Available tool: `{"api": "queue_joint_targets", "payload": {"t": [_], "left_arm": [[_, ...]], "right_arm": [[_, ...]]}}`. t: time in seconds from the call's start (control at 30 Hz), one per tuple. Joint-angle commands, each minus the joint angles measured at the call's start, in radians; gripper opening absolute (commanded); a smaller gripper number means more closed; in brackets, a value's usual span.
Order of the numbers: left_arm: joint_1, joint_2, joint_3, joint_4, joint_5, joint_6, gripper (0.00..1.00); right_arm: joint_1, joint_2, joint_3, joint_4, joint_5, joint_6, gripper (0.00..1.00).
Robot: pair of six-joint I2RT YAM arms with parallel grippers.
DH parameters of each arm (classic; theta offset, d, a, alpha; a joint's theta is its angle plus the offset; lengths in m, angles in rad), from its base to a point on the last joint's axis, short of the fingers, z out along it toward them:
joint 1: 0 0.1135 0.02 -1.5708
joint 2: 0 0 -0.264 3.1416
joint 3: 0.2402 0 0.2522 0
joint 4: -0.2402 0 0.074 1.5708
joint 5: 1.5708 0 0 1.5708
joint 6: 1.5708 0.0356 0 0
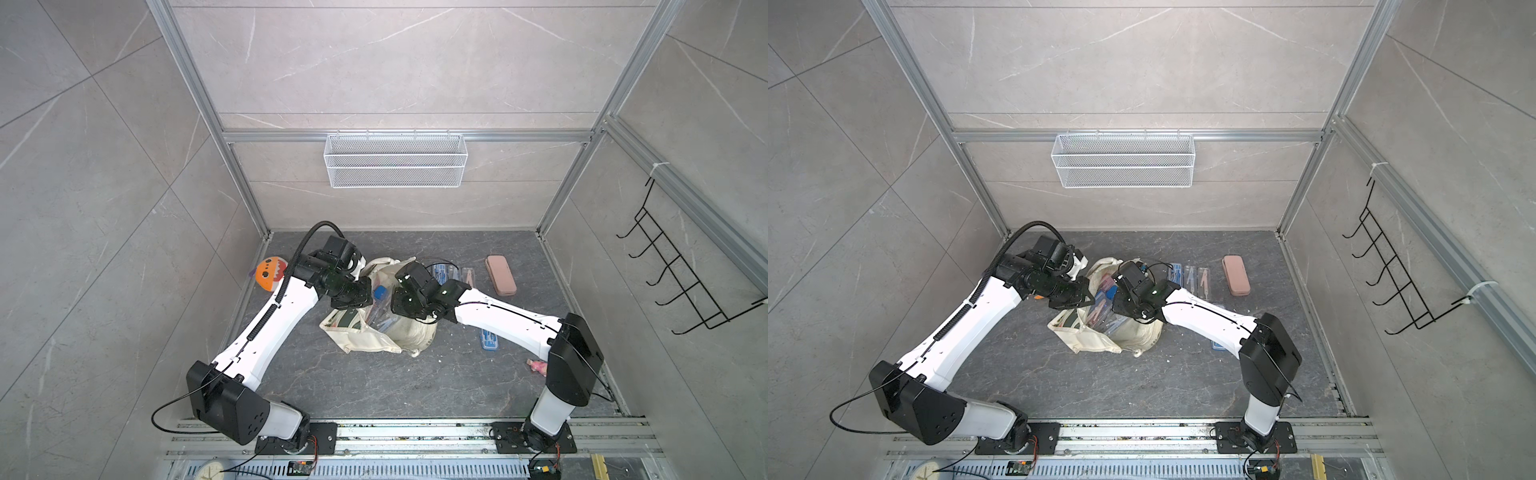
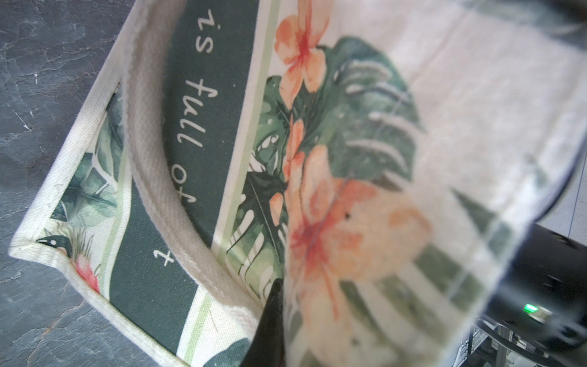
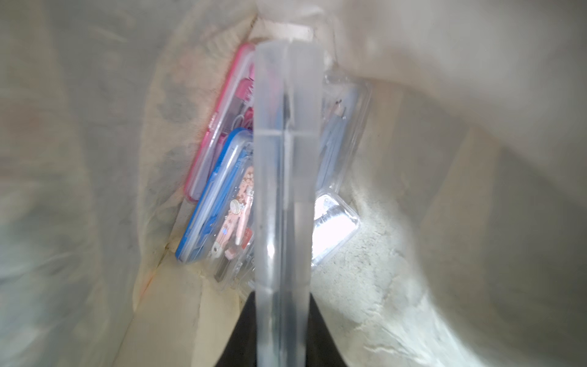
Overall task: Take out the compass set from the canvas bag
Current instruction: Pick up the compass set from the canvas bag, then place the compass set at the center of the board.
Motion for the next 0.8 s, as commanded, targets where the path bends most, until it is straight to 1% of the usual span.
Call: {"api": "queue_joint_targets", "payload": {"t": [0.0, 0.23, 0.43, 0.77], "left_arm": [[0.0, -0.003, 0.046, 0.002, 0.009, -0.008, 0.0], [0.0, 0.007, 0.064, -0.002, 0.003, -0.002, 0.0], [0.0, 0.01, 0.065, 0.005, -0.004, -0.004, 0.0], [0.0, 0.019, 0.072, 0.012, -0.007, -0.002, 0.0]], "right_arm": [[-0.024, -0.087, 0.001, -0.025, -0.06, -0.113, 0.15], [-0.079, -0.19, -0.056, -0.058, -0.258, -0.255, 0.12], [-0.141, -0.323, -0.13, -0.103, -0.346, -0.308, 0.12], [-0.324, -0.501, -0.23, -0.228, -0.352, -0.361, 0.12]]}}
